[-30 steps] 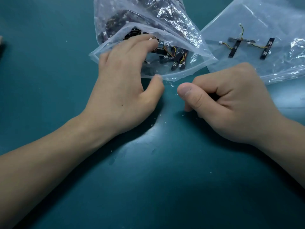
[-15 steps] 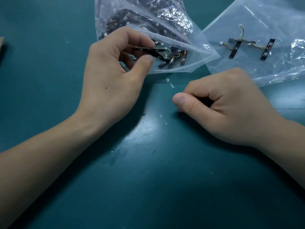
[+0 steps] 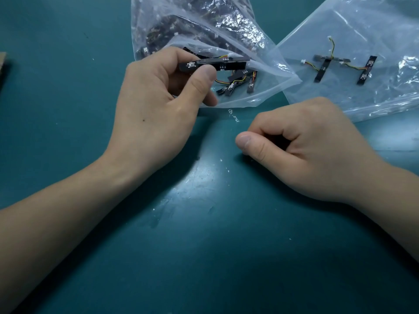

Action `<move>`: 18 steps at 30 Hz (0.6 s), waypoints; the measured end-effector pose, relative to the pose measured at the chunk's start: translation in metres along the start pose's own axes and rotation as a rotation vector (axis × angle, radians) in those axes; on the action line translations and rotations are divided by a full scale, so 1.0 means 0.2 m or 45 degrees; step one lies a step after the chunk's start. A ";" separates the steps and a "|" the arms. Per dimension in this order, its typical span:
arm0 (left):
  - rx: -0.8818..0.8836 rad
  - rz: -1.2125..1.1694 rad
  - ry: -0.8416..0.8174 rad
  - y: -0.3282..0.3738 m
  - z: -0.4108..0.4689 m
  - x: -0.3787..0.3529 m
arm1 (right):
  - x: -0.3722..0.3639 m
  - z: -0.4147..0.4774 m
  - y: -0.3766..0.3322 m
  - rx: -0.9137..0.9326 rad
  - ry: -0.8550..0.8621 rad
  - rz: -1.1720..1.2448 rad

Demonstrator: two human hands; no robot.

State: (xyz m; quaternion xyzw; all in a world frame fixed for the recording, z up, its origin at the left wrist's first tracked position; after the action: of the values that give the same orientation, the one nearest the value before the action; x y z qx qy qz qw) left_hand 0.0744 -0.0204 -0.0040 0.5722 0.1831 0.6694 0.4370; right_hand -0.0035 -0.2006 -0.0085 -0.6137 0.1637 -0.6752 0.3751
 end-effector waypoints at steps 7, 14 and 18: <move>-0.030 -0.029 -0.032 -0.01 0.00 -0.01 | 0.00 0.00 0.00 -0.004 0.008 -0.002; -0.083 -0.003 -0.007 -0.01 -0.01 -0.02 | 0.00 0.00 0.01 0.003 0.002 -0.005; -0.115 0.010 0.007 0.00 -0.01 -0.02 | 0.00 0.00 0.01 -0.009 0.026 -0.010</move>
State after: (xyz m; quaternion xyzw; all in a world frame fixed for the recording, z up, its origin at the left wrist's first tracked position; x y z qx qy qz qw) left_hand 0.0719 -0.0222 -0.0070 0.5508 0.1515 0.6802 0.4593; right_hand -0.0028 -0.2020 -0.0094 -0.6088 0.1674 -0.6822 0.3688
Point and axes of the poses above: each hand's wrist, its own z-axis towards the middle knuckle, its own x-axis out of the back of the hand, y = z × x, the point moved 4 cm from there along z, towards the middle knuckle, and after that the axes turned 12 degrees about z, right-handed, at the moved point
